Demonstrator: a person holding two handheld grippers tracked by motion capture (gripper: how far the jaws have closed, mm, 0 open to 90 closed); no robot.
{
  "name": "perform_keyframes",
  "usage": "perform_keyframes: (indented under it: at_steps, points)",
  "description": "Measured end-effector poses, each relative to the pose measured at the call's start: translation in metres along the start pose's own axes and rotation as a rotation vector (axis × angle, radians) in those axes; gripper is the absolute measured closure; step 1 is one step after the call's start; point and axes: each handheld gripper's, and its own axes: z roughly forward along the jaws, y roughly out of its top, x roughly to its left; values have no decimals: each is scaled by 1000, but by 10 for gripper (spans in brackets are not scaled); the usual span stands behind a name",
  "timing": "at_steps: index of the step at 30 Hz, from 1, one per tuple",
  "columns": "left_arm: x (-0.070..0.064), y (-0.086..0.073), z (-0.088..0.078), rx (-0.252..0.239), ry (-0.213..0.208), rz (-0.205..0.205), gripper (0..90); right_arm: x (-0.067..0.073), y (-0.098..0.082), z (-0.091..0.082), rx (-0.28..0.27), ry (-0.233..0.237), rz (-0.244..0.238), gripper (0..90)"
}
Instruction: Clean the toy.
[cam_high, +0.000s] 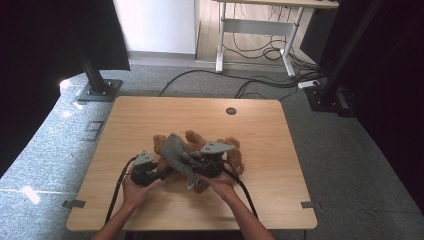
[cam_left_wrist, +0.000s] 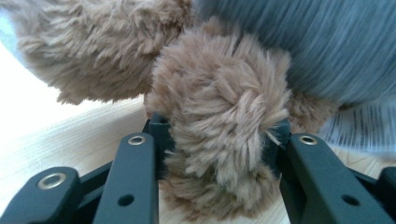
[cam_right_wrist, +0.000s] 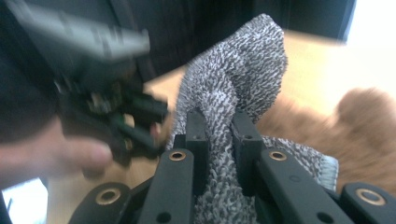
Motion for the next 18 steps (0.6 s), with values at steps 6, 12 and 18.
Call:
perform_keyframes:
  at_steps: [6,12,18]
  points:
    - [-1,-3,0,13,12,10,633,-3,-26,-1,38,-78,-15,804]
    - [-2,-4,-1,17,20,2,642,-8,-40,-31,22,-193,-49,805]
    - [-1,-4,0,10,11,-12,642,-32,-60,-69,13,-298,2,806]
